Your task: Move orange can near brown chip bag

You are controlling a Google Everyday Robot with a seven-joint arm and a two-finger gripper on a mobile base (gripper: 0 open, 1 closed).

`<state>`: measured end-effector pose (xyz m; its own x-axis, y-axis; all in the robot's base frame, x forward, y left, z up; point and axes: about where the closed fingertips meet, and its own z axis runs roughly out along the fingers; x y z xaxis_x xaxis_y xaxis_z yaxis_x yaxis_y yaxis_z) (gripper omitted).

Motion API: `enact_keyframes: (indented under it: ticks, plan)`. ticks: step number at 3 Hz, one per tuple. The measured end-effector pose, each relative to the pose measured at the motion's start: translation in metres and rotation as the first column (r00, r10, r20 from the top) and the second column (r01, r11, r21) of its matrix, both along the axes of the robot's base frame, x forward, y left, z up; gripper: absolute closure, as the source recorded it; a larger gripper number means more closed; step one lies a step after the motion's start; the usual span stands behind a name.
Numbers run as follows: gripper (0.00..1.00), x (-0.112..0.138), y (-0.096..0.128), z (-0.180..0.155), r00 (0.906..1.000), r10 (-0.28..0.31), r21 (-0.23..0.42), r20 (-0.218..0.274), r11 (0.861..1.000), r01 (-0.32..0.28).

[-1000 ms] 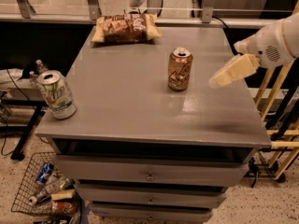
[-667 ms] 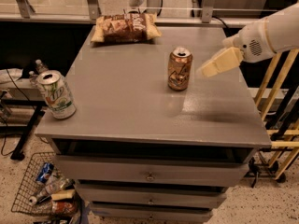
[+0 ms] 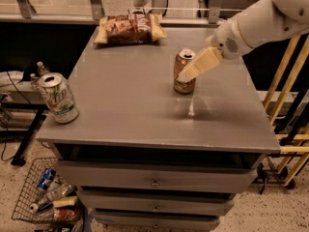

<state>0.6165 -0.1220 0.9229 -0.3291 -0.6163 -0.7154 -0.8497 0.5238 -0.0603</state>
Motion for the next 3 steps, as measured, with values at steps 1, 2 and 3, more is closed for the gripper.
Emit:
enact_keyframes:
  ticks: [1, 2, 3]
  plan:
    - [0.19, 0.007, 0.021, -0.007, 0.9989, 0.046, -0.033, -0.007, 0.998, -0.047]
    - [0.42, 0.015, 0.036, -0.015, 0.9968, 0.079, -0.042, -0.009, 0.996, -0.080]
    - [0.65, 0.021, 0.039, -0.018, 0.9962, 0.087, -0.042, -0.003, 0.995, -0.088]
